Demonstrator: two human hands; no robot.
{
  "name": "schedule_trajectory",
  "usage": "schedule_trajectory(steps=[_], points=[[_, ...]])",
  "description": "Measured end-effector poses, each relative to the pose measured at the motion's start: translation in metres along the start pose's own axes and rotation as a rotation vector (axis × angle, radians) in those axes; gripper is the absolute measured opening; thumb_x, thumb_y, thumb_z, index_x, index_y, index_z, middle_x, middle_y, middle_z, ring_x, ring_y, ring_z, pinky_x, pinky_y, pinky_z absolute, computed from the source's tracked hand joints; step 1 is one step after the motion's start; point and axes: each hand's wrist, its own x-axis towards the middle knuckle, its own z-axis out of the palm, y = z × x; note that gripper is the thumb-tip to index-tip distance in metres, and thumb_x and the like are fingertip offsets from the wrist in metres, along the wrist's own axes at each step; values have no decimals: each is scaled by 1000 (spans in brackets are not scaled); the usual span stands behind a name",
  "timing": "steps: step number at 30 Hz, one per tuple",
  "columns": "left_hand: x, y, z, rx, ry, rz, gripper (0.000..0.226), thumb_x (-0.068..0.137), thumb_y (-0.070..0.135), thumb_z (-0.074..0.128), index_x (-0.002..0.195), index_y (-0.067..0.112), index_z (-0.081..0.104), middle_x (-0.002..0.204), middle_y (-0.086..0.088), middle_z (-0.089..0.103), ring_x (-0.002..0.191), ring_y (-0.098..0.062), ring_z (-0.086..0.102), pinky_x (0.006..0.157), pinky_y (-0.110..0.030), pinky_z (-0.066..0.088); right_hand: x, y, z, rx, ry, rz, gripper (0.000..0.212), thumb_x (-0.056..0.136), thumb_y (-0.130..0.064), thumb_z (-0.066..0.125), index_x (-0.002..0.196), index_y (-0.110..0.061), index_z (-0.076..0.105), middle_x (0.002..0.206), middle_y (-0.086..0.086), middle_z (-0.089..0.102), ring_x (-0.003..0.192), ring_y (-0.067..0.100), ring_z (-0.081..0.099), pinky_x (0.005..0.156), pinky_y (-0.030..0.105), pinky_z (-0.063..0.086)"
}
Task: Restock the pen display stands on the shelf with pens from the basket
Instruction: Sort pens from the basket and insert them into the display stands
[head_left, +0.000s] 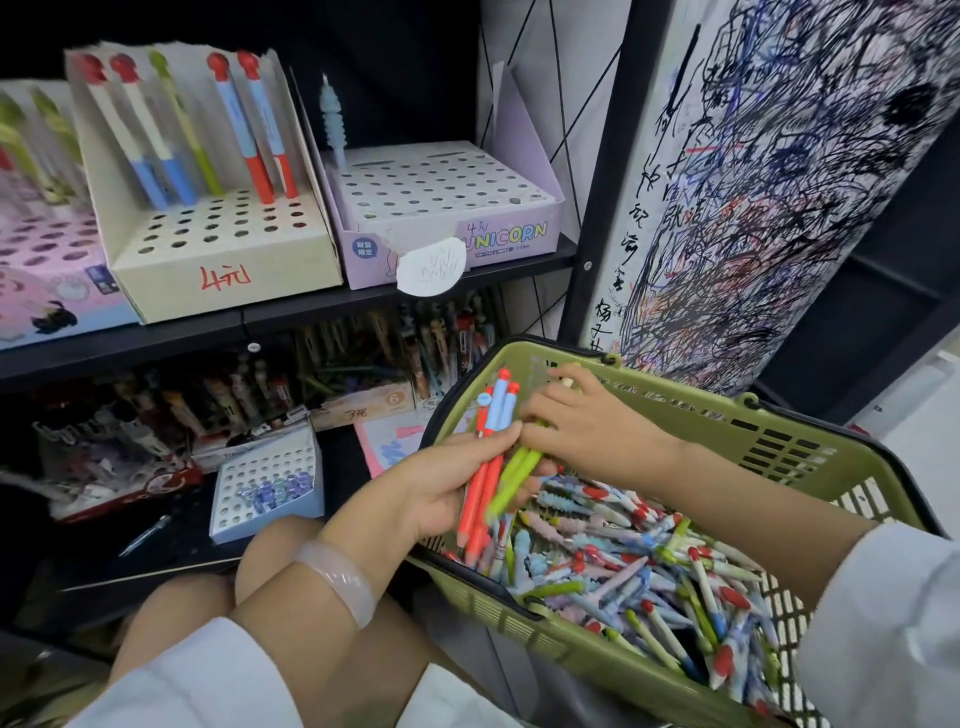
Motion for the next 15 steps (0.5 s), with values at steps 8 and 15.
schedule_trajectory(steps=[8,15], points=[[-14,3,-3,107,44,314,17,91,1,51,104,11,56,66,-4,68,44,-10,53,44,-18,46,19,10,-15,-19,45,432,51,68,0,60,118,-11,61,128,14,56,124,31,50,108,53,25],[-39,19,-16,242,131,543,18,92,10,53,108,1,56,61,1,68,42,-5,52,36,-15,41,55,4,-34,1236,175,1228,40,98,-11,42,137,-14,38,104,1,61,85,11,62,72,21,50]])
